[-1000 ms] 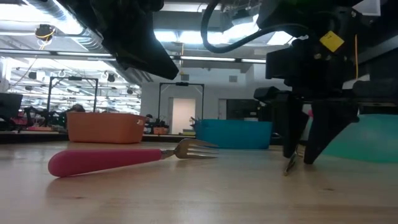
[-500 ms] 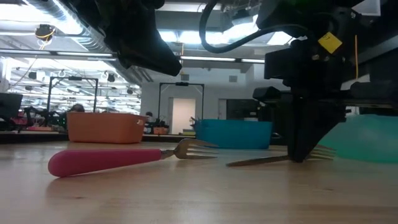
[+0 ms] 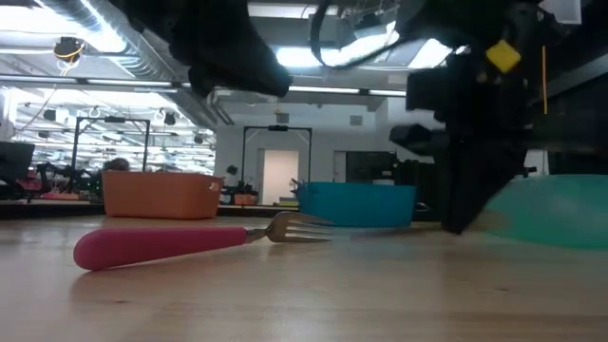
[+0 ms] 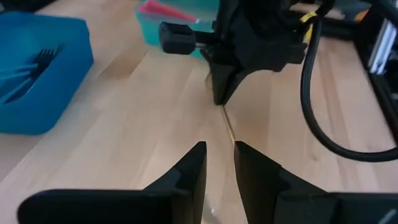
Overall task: Sort silverware by color (type)
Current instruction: Put the gold fork into the orange bin
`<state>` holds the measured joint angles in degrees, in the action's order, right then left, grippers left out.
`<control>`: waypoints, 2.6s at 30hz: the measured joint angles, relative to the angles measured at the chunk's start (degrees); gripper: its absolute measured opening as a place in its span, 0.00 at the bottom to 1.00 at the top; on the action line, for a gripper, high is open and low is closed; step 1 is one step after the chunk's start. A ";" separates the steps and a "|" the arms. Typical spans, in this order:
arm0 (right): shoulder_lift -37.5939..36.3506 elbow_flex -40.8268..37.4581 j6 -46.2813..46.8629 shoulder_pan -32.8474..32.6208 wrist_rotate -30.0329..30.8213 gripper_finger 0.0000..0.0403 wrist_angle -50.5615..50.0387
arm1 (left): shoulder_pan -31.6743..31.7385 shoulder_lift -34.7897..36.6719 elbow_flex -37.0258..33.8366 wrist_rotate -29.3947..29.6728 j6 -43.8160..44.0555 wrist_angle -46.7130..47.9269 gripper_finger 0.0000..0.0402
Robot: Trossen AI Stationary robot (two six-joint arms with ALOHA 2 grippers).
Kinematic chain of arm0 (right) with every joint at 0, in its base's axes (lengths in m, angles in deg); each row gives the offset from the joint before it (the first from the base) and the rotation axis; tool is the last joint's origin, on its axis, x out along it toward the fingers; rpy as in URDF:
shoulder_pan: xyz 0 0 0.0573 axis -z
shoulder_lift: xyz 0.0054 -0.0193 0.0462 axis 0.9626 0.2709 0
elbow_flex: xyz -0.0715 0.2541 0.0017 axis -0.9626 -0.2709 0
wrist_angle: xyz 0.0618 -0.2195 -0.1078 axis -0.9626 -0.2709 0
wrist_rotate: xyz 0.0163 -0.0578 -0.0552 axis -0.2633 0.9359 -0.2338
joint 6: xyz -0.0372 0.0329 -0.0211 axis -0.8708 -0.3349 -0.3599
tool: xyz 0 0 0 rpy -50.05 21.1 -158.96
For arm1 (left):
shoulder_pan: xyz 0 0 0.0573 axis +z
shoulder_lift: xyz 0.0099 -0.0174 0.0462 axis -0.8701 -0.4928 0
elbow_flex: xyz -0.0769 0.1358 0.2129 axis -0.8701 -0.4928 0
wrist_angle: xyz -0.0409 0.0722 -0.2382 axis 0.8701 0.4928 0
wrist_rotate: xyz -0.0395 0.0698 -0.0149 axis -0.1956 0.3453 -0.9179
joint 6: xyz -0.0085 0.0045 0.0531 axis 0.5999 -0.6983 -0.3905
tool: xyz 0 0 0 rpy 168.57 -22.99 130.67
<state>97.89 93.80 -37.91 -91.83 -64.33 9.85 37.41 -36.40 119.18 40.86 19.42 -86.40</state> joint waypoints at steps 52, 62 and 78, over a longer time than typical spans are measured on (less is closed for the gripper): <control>-19.23 0.09 -1.31 -0.05 10.23 0.00 40.86 | 0.09 8.44 0.00 -0.35 -30.20 -27.16 0.19; -18.87 0.09 -1.32 -0.07 9.13 0.00 41.14 | 0.35 8.44 0.00 -0.11 -30.20 -27.68 0.19; -18.87 0.09 -1.32 -0.07 8.41 0.00 41.06 | 0.85 8.44 0.01 -4.69 -31.30 -30.44 0.19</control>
<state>79.02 93.89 -39.22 -91.89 -55.92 50.91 38.26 -27.97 119.19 36.17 -11.88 -116.84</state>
